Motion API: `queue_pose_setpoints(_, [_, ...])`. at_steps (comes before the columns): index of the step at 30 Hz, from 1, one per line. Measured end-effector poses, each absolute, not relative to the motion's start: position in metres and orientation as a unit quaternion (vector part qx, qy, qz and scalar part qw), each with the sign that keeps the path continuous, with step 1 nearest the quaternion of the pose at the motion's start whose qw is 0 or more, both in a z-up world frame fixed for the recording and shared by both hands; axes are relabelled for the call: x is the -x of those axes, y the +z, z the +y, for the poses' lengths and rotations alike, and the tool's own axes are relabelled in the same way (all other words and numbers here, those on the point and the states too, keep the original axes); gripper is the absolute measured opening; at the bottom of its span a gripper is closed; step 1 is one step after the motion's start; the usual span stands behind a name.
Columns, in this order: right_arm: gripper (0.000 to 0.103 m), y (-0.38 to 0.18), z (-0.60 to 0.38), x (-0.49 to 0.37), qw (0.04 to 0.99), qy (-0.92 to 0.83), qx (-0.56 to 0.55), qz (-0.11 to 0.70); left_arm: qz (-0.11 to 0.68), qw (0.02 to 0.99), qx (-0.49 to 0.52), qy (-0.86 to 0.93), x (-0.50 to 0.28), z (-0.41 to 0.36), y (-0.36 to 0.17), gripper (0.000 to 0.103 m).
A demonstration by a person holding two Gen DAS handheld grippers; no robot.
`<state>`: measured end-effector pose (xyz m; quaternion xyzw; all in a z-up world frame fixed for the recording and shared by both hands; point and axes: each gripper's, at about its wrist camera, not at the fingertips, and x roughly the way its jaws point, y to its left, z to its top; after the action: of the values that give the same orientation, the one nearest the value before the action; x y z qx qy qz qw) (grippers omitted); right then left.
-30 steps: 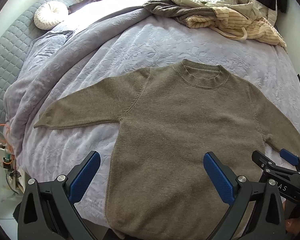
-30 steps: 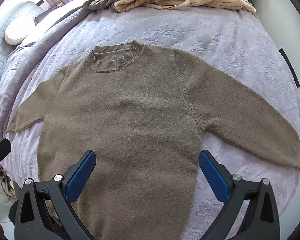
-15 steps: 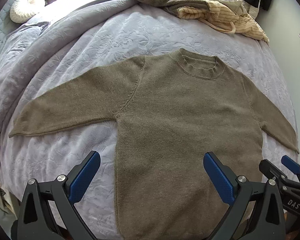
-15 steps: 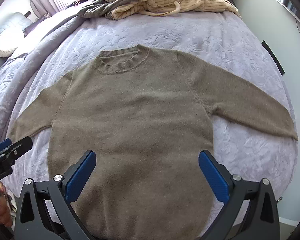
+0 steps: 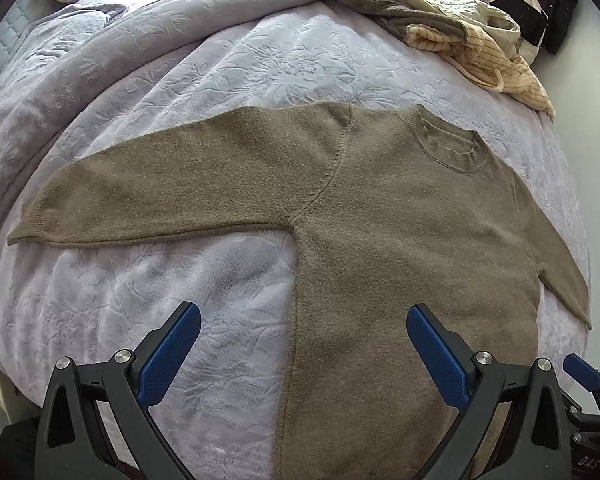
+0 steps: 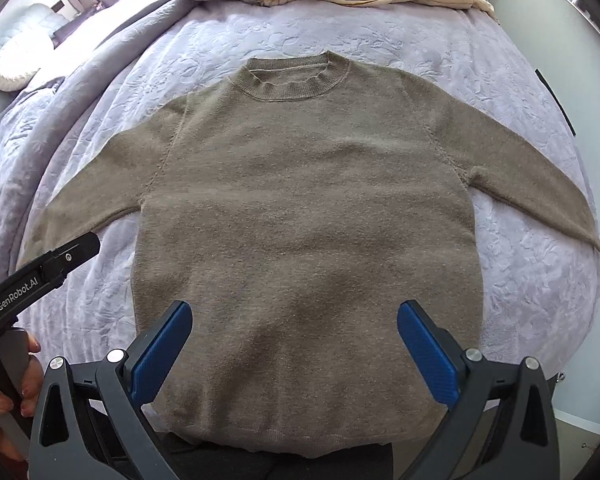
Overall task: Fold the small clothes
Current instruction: 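Grasp the cuff of the sweater sleeve with the left tool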
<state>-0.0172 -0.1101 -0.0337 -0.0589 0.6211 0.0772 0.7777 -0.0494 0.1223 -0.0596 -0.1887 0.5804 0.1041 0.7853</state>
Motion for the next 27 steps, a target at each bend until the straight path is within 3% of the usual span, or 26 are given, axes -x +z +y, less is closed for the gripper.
queue_pose_setpoints(6, [0.102, -0.034, -0.081, 0.024, 0.771, 0.095, 0.089, 0.624, 0.576, 0.781, 0.221, 0.103, 0.059, 0.156, -0.078, 0.103])
queue_pose_setpoints(14, [0.102, -0.037, -0.054, 0.028, 0.758, 0.106, 0.124, 0.632, 0.553, 0.745, 0.318, 0.193, 0.098, 0.268, -0.137, 0.103])
queue_pose_setpoints(20, [0.102, -0.044, -0.040, 0.032, 0.744, 0.112, 0.147, 0.643, 0.475, 0.715, 0.414, 0.305, 0.139, 0.384, -0.171, 0.103])
queue_pose_setpoints(25, [0.102, -0.052, -0.030, 0.036, 0.731, 0.119, 0.162, 0.652, 0.418, 0.684, 0.500, 0.327, 0.157, 0.430, -0.191, 0.103])
queue_pose_setpoints(27, [0.102, -0.053, -0.026, 0.037, 0.728, 0.124, 0.166, 0.653, 0.406, 0.691, 0.497, 0.331, 0.156, 0.433, -0.188, 0.092])
